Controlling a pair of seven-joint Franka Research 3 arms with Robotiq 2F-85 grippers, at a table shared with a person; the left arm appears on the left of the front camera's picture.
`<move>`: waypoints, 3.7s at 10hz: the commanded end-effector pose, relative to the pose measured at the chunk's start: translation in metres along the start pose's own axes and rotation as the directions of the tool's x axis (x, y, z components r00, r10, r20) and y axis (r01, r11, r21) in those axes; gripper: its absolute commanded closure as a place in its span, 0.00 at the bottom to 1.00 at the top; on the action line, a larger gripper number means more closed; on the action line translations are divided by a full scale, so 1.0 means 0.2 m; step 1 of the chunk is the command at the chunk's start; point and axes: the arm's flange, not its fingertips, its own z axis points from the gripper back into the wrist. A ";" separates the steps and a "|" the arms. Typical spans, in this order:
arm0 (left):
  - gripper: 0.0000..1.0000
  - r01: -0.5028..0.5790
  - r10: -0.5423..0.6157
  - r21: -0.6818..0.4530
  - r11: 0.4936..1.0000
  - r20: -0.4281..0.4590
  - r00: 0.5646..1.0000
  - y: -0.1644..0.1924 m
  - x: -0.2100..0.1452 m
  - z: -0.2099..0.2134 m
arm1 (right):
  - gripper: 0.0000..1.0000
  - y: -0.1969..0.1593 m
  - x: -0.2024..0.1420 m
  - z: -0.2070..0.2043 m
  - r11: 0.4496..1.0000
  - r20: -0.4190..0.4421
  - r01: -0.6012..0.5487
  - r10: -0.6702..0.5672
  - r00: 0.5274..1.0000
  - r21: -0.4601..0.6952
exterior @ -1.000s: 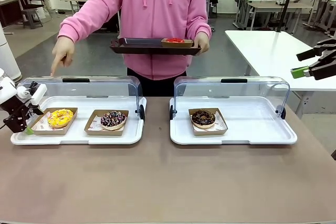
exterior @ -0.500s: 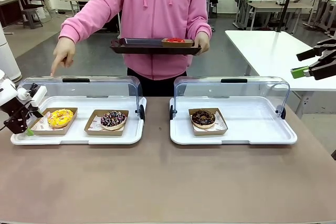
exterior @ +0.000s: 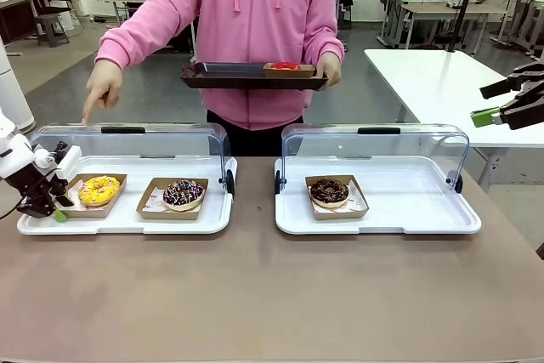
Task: Provide the desired donut to the person.
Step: Pick up and lift the Paper togo box containing the Donut pointed at by the person, then place the picked Paper togo box onto the Handle tray extended by the person.
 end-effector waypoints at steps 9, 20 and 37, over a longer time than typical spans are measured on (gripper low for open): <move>1.00 0.156 -0.158 -0.034 0.987 -0.076 0.984 -0.46 0.24 0.39 | 0.00 0.00 0.00 -0.01 1.000 0.000 0.002 -0.002 1.000 0.005; 1.00 0.237 -0.257 0.185 0.954 0.092 0.962 -0.79 0.26 1.23 | 0.00 0.00 0.00 -0.01 1.000 0.000 0.002 -0.002 1.000 0.005; 1.00 0.272 -0.278 0.232 0.934 -0.007 0.960 -0.85 0.25 1.27 | 0.00 0.00 0.00 -0.01 1.000 0.000 0.002 -0.002 1.000 0.005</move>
